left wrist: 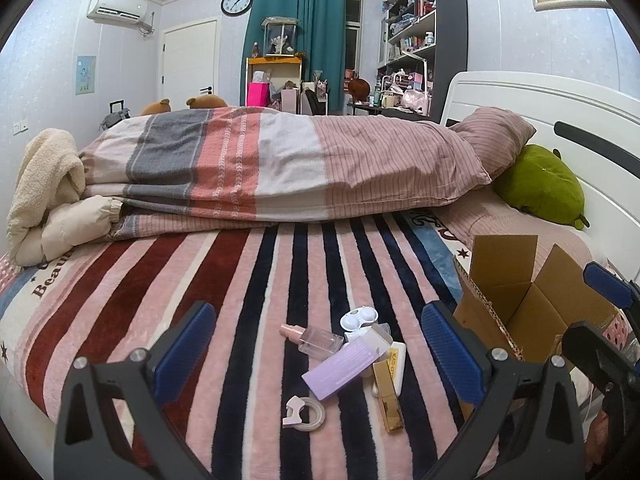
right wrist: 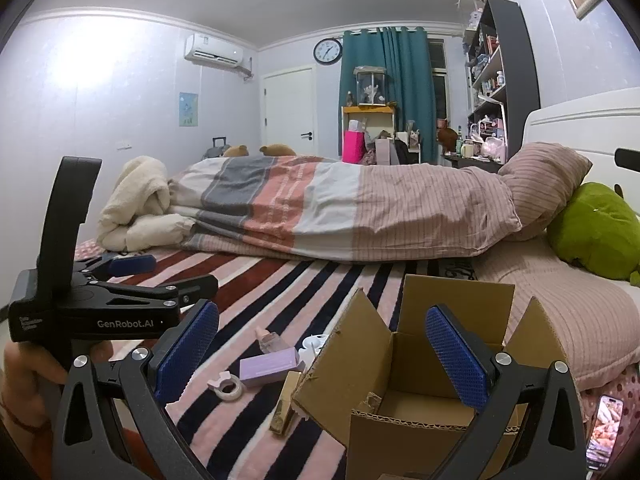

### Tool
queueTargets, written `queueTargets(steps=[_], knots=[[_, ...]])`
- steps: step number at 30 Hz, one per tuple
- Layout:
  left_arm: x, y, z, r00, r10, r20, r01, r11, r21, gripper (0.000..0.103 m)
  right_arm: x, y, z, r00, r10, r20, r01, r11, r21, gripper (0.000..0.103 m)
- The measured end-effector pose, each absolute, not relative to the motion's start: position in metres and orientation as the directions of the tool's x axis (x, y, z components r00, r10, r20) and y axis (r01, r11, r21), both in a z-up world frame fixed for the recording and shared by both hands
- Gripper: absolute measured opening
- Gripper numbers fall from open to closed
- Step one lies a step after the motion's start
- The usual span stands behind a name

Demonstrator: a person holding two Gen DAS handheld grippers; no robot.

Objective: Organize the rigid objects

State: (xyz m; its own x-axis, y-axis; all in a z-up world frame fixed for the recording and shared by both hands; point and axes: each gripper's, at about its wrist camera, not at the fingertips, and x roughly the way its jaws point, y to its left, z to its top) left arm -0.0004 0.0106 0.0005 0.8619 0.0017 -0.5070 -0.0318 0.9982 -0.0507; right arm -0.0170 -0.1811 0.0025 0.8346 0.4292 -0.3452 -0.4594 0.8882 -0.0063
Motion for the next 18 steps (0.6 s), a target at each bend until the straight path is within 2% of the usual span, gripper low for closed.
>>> queueTargets(steps=[18], knots=[[-0.0004, 0.0113, 0.0007, 0.862, -0.001, -0.507, -0.030, 0.998, -0.053, 0.103, -0.0178, -0.1798, 0.0002, 0.846, 0.409, -0.341, -0.445, 0.895, -0.031, 0.103]])
